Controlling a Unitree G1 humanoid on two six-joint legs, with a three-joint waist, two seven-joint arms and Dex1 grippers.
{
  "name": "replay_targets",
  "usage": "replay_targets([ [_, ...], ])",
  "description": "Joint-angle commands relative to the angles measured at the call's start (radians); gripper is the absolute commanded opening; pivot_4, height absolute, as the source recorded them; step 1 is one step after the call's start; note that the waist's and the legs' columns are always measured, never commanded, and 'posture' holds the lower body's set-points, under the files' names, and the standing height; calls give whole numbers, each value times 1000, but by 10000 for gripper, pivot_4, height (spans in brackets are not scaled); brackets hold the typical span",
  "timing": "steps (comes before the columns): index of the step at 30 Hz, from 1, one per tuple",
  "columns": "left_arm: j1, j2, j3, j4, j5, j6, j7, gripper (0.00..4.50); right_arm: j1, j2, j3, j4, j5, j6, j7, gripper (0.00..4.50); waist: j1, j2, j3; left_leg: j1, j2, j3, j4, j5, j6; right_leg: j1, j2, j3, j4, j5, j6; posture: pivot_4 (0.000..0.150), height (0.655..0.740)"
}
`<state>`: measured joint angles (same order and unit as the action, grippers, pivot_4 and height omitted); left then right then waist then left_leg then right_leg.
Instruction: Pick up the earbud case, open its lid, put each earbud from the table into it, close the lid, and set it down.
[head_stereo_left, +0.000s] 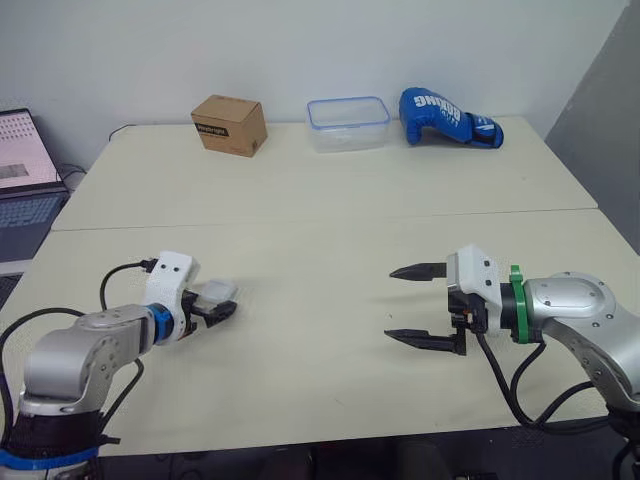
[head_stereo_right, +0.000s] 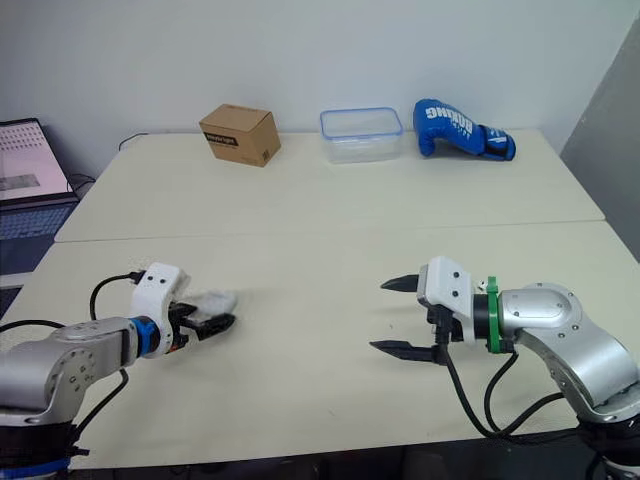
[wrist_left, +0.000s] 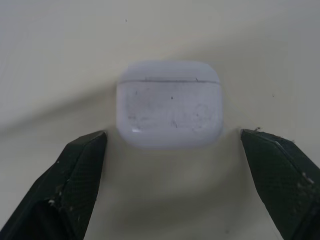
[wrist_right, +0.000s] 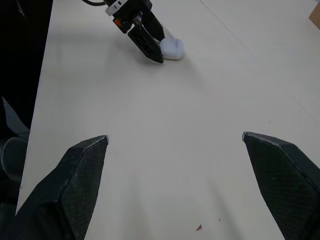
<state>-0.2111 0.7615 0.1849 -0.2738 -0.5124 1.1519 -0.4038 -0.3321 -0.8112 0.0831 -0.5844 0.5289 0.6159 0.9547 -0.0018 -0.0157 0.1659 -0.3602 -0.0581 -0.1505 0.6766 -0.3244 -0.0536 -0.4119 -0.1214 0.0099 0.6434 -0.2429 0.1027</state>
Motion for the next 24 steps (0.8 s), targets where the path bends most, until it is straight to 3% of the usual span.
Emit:
replay_targets([
  [1,-39,9,-40,33,32,-12,-12,44388,-34,11,-10,-11,7,-5,-10,45000,1,0,0,0,0,0,0,0,0,0,0,0,0,0,0,1500,7307],
  [10,-61,3,-55,45,55,9,-37,44388,-3,26,-16,-13,-3,-22,-10,45000,0,0,0,0,0,0,0,0,0,0,0,0,0,0,0,1500,7307],
  [13,-56,1,-47,34,48,29,-38,38879,11,25,-17,-9,-8,-35,-6,45000,0,0,0,0,0,0,0,0,0,0,0,0,0,0,0,1500,7307],
  [17,-41,8,-42,14,47,45,-45,27668,24,24,-16,-6,-12,-49,-2,45000,0,0,0,0,0,0,0,0,0,0,0,0,0,0,0,1500,7307],
  [24,-33,12,-30,1,49,69,-43,27525,39,25,-12,1,-19,-67,5,45000,-1,0,0,0,0,0,0,0,0,0,0,1,0,0,0,1500,7307],
])
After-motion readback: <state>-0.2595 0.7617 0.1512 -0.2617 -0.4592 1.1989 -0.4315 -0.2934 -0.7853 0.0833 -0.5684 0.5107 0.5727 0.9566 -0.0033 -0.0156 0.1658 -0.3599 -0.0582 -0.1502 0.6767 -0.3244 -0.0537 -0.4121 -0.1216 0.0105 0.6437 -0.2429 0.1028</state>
